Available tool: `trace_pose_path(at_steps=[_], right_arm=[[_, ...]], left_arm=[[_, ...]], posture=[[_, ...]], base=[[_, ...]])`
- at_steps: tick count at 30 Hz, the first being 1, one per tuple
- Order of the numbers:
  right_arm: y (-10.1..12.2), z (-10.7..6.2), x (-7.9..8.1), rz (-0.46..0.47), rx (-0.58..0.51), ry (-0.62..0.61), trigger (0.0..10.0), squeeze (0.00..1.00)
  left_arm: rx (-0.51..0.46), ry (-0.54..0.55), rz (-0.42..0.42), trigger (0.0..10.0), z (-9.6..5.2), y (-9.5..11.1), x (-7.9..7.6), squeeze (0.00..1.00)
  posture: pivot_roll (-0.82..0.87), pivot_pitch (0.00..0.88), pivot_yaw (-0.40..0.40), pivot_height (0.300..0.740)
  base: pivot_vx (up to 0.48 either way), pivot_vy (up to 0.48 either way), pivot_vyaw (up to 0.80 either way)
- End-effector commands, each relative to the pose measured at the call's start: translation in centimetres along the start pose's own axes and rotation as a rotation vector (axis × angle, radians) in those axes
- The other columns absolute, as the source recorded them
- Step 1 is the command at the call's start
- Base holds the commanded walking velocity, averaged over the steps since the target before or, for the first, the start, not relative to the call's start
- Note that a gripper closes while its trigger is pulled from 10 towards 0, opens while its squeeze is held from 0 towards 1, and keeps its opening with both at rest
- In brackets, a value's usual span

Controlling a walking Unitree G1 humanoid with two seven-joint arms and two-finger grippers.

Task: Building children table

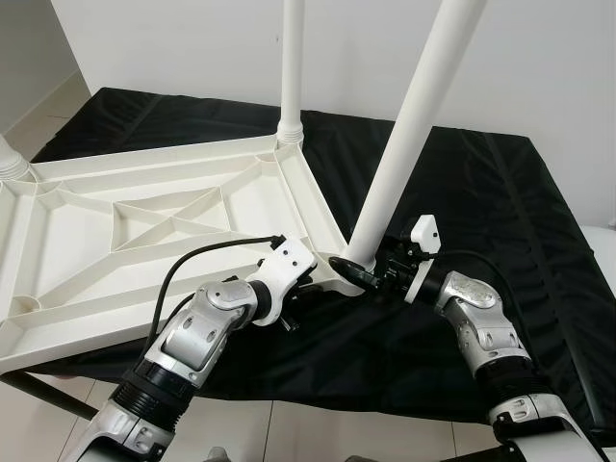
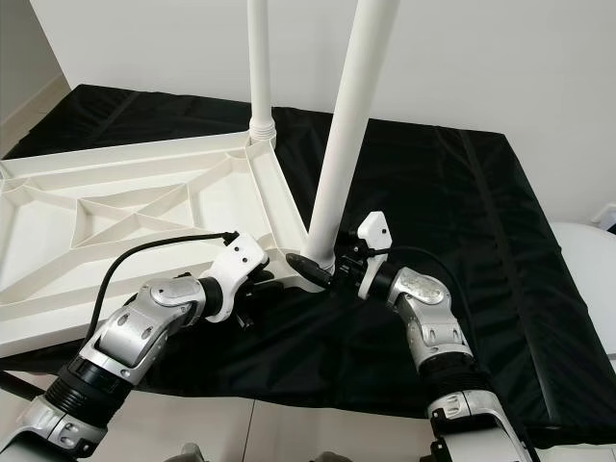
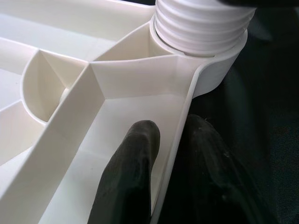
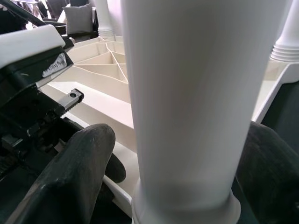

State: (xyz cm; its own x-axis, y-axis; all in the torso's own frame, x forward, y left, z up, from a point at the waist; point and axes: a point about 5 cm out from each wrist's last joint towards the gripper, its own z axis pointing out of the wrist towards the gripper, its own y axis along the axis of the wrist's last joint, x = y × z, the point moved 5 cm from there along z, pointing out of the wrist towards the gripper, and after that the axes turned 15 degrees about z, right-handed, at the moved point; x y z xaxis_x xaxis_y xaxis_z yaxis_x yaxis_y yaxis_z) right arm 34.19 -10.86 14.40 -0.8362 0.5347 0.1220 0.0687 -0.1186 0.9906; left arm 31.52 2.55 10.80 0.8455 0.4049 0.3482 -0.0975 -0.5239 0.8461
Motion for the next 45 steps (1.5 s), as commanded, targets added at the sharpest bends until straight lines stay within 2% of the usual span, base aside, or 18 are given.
trace_pose_path(at_steps=[1, 2, 3, 4, 8, 9, 21, 22, 24, 25, 26, 28, 29, 37, 38, 39, 40, 45], right_arm=[[0.08, 0.04, -0.21, -0.02, 0.015, 0.008, 6.3, 0.0], [0.08, 0.04, -0.21, -0.02, 0.015, 0.008, 6.3, 0.0], [0.12, 0.12, -0.26, -0.022, 0.014, 0.008, 5.0, 0.0], [0.17, 0.21, -0.3, -0.024, 0.011, 0.011, 4.5, 0.0], [0.24, 0.29, -0.37, -0.029, 0.008, 0.01, 4.7, 0.0], [0.29, 0.37, -0.42, -0.031, 0.004, 0.011, 10.0, 0.0], [0.67, 0.54, -0.42, -0.04, -0.009, 0.021, 10.0, 0.0], [0.72, 0.54, -0.39, -0.041, -0.01, 0.025, 4.6, 0.0], [0.75, 0.55, -0.31, -0.044, -0.011, 0.033, 3.7, 0.0], [0.75, 0.55, -0.31, -0.044, -0.011, 0.033, 3.7, 0.0], [0.77, 0.55, -0.18, -0.043, -0.012, 0.044, 0.0, 0.0], [0.75, 0.59, -0.14, -0.047, -0.009, 0.047, 0.0, 0.0], [0.72, 0.66, -0.08, -0.053, -0.006, 0.05, 10.0, 0.0], [0.67, 0.74, 0.07, -0.056, -0.005, 0.058, 10.0, 0.0], [0.65, 0.74, 0.13, -0.052, -0.006, 0.062, 0.0, 0.0], [0.65, 0.74, 0.13, -0.052, -0.006, 0.062, 0.0, 0.0], [0.6, 0.74, 0.15, -0.053, -0.008, 0.053, 10.0, 0.0], [0.58, 0.7, 0.11, -0.051, -0.014, 0.032, 10.0, 0.0]], left_arm=[[-0.036, -0.052, 0.026, 10.0, 0.12, 1.15, -0.43, 0.0], [-0.036, -0.052, 0.026, 10.0, 0.12, 1.15, -0.43, 0.0], [-0.037, -0.053, 0.026, 10.0, 0.12, 1.17, -0.44, 0.0], [-0.037, -0.053, 0.026, 10.0, 0.1, 1.17, -0.44, 0.0], [-0.036, -0.053, 0.026, 10.0, 0.08, 1.17, -0.47, 0.0], [-0.036, -0.053, 0.025, 10.0, 0.07, 1.16, -0.48, 0.0], [-0.035, -0.054, 0.026, 10.0, 0.06, 1.13, -0.54, 0.0], [-0.036, -0.055, 0.026, 10.0, 0.07, 1.16, -0.53, 0.0], [-0.037, -0.055, 0.026, 10.0, 0.08, 1.18, -0.53, 0.0], [-0.037, -0.055, 0.026, 10.0, 0.08, 1.18, -0.53, 0.0], [-0.037, -0.056, 0.027, 10.0, 0.08, 1.21, -0.52, 0.0], [-0.037, -0.056, 0.028, 10.0, 0.09, 1.21, -0.52, 0.0], [-0.037, -0.057, 0.029, 10.0, 0.09, 1.21, -0.53, 0.0], [-0.037, -0.056, 0.029, 10.0, 0.1, 1.24, -0.46, 0.0], [-0.038, -0.055, 0.029, 10.0, 0.12, 1.27, -0.46, 0.0], [-0.038, -0.055, 0.029, 10.0, 0.12, 1.27, -0.46, 0.0], [-0.04, -0.055, 0.028, 10.0, 0.16, 1.31, -0.5, 0.0], [-0.04, -0.055, 0.027, 10.0, 0.18, 1.33, -0.53, 0.0]], posture=[[0.03, 0.023, -0.016, 0.74], [0.03, 0.023, -0.016, 0.74], [0.03, 0.024, -0.015, 0.74], [0.04, 0.024, -0.015, 0.74], [0.04, 0.024, -0.015, 0.74], [0.04, 0.025, -0.015, 0.74], [0.03, 0.023, -0.015, 0.74], [0.03, 0.023, -0.015, 0.74], [0.03, 0.022, -0.014, 0.74], [0.03, 0.022, -0.014, 0.74], [0.03, 0.021, -0.014, 0.74], [0.03, 0.02, -0.014, 0.74], [0.03, 0.017, -0.014, 0.74], [0.03, 0.016, -0.015, 0.74], [0.03, 0.016, -0.016, 0.74], [0.03, 0.016, -0.016, 0.74], [0.03, 0.017, -0.018, 0.74], [0.03, 0.016, -0.02, 0.74]], base=[[0.0, 0.0, 0.0], [0.0, 0.0, 0.0], [0.0, 0.0, 0.0], [0.0, 0.0, 0.0], [0.0, 0.0, 0.0], [0.0, 0.0, 0.0], [0.0, 0.0, 0.0], [0.0, 0.0, 0.0], [0.0, 0.0, 0.0], [0.0, 0.0, 0.0], [0.0, 0.0, 0.0], [0.0, 0.0, 0.0], [0.0, 0.0, 0.0], [0.0, 0.0, 0.0], [0.0, 0.0, 0.0], [0.0, 0.0, 0.0], [0.0, 0.0, 0.0], [0.0, 0.0, 0.0]])
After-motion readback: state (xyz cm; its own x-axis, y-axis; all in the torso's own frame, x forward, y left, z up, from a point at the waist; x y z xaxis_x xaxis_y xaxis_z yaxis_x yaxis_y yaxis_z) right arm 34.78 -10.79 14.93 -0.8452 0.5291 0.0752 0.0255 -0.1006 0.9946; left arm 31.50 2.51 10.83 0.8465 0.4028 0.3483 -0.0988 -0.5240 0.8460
